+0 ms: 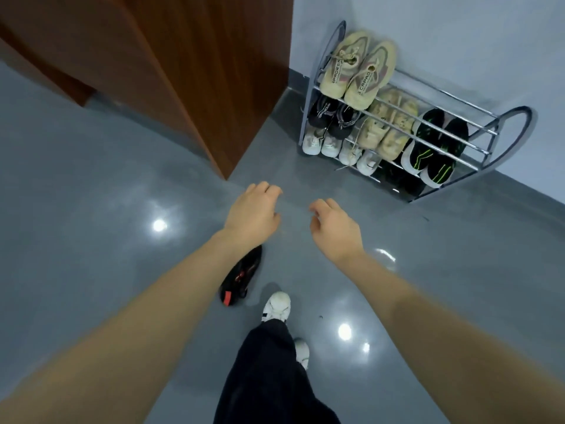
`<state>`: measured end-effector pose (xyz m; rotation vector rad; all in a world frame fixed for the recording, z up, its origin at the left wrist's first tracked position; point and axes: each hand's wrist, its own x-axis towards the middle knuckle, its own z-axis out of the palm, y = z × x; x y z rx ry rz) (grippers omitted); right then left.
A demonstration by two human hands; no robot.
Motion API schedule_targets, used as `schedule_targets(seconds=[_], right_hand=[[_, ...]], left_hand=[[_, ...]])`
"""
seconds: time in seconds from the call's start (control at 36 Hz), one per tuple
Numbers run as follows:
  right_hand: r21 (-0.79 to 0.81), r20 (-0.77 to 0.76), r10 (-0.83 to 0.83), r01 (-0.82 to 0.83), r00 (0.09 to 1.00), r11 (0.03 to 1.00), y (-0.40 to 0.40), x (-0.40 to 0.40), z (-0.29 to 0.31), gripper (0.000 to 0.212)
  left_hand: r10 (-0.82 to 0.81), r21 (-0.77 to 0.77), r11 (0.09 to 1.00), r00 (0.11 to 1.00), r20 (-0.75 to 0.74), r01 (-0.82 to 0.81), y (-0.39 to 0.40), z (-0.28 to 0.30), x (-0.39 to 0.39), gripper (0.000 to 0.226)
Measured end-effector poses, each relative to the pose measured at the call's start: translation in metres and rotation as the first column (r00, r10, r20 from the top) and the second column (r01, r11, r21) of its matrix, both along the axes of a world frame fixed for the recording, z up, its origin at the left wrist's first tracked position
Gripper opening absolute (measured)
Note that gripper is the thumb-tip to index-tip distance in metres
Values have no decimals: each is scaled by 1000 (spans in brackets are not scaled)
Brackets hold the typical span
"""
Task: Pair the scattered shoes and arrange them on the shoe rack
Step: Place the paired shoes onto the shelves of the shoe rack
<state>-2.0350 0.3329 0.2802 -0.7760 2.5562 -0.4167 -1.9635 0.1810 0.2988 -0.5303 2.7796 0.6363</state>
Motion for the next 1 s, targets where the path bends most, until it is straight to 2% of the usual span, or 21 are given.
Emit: schedule_targets(seconds=[0.39, 0.67, 0.86, 1.0], right_hand=[[7, 86, 0, -1, 996, 1000, -50, 110, -41, 26], [58, 136, -151, 145, 979, 988, -109, 176, -77, 27], [30, 185, -239, 238, 953, 971, -129, 212, -125, 28], [45, 236, -300, 298, 924, 954, -122, 231, -188, 27]], left_hand=[[-44, -17, 999, 987, 154, 47, -63, -35, 121, 39], [-155, 34, 988, 970, 186, 151, -110, -84, 179, 43], [-269, -3, 962, 945, 186, 274, -128, -128, 198, 43], [-275, 27, 961, 937, 216, 276, -127, -187, 210, 47]])
